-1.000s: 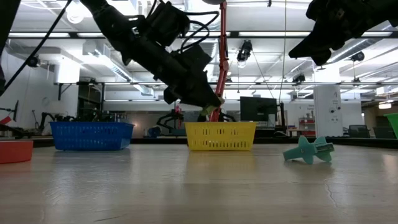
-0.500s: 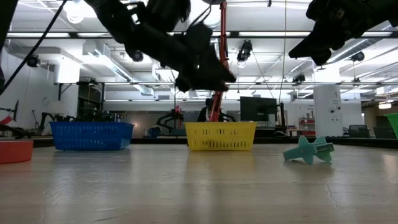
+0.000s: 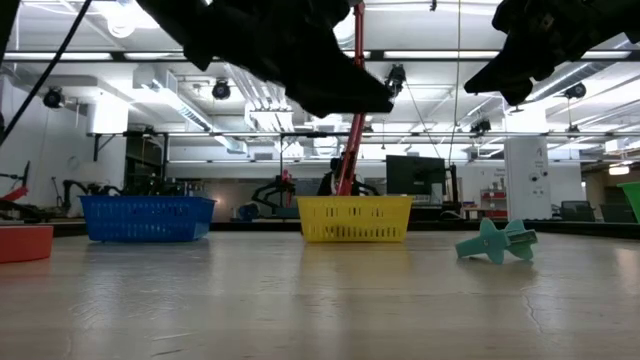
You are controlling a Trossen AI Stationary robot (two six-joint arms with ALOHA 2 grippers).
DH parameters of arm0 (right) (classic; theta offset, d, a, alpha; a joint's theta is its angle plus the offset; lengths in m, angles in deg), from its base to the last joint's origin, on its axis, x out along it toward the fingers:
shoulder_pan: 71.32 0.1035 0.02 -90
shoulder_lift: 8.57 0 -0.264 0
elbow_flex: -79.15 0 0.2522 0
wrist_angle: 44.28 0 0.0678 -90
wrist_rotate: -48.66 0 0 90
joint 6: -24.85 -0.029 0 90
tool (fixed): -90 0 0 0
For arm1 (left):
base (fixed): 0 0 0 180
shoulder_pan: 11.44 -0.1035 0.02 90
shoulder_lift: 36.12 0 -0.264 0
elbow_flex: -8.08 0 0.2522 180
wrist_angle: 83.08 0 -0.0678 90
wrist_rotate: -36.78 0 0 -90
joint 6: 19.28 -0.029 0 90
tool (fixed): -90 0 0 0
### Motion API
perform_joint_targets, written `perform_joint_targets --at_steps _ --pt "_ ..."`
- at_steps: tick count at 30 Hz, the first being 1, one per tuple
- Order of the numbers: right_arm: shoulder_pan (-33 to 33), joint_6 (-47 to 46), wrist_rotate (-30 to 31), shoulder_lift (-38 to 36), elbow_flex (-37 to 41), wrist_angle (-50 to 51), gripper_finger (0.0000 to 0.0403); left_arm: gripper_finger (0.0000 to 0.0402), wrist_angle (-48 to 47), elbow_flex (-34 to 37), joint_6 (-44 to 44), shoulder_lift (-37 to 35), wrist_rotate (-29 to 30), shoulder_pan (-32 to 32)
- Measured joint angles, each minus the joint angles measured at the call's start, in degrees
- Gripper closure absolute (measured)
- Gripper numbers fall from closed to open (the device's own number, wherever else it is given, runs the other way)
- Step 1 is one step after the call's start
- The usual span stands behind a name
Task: Pick and place Stapler, Stapler remover, tape
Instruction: Put the light blue staple remover into the blue bin
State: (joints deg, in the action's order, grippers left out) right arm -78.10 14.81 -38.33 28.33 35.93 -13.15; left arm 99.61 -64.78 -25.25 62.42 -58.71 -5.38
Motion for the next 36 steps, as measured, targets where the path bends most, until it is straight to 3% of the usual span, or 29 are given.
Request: perform_joint_targets --at_steps 7,27,36 --pt "0.0 0.1 0.0 0.0 0.0 0.0 0.0385 0.0203 -1.4 -4.1 -1.3 2.3 -1.5 2.2" --pt "0.0 0.1 0.0 0.0 0.0 0.0 0.0385 0.0202 -12.7 -24.7 -7.5 23.8 -2.8 5.3" --pt "0.0 0.1 0.0 0.0 0.0 0.0 0.0385 0.0207 -17.1 -26.8 -11.0 25.8 0.5 6.1"
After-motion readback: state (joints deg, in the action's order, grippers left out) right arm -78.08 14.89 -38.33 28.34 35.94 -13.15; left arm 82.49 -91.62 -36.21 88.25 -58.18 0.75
